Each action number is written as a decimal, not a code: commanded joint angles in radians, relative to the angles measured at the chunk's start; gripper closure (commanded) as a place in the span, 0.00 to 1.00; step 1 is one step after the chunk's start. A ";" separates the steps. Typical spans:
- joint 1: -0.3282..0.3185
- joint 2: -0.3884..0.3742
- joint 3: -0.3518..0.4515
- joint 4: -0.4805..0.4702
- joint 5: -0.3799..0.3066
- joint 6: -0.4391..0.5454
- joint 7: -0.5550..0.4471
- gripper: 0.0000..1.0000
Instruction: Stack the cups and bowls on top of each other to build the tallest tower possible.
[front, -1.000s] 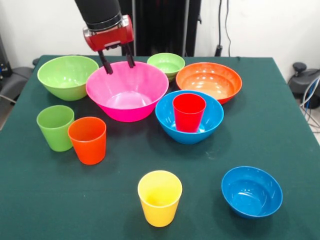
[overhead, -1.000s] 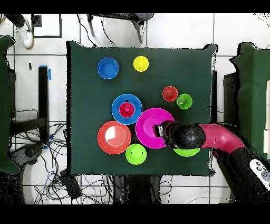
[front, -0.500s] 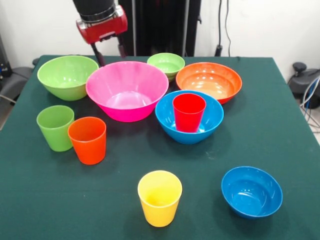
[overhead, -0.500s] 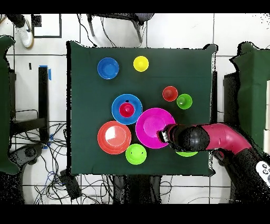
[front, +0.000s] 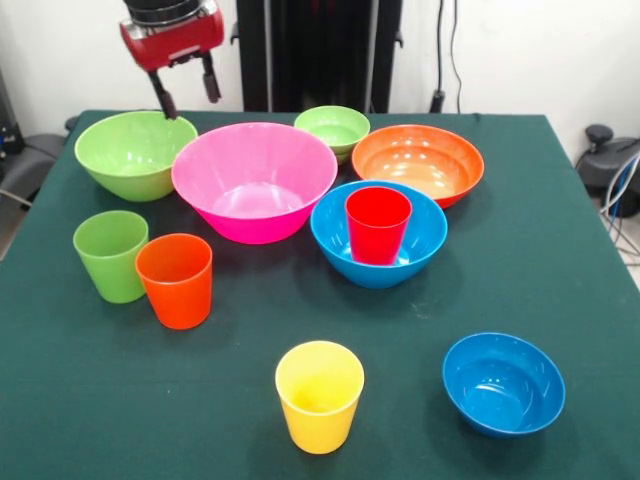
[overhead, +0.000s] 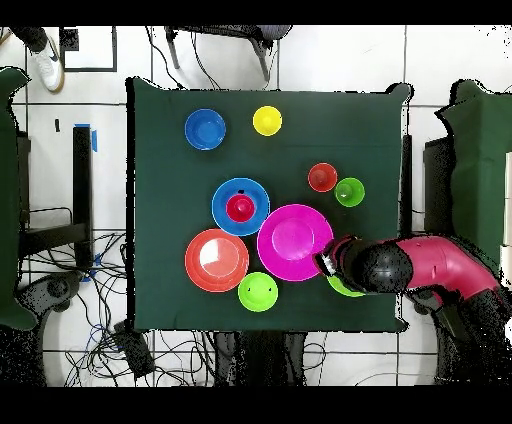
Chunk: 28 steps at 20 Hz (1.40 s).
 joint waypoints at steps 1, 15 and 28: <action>-0.007 -0.020 0.062 0.020 -0.095 0.088 -0.382 0.00; -0.034 0.035 0.034 -0.074 -0.170 0.086 -0.416 0.00; -0.052 0.129 0.031 -0.178 -0.164 0.118 -0.482 0.00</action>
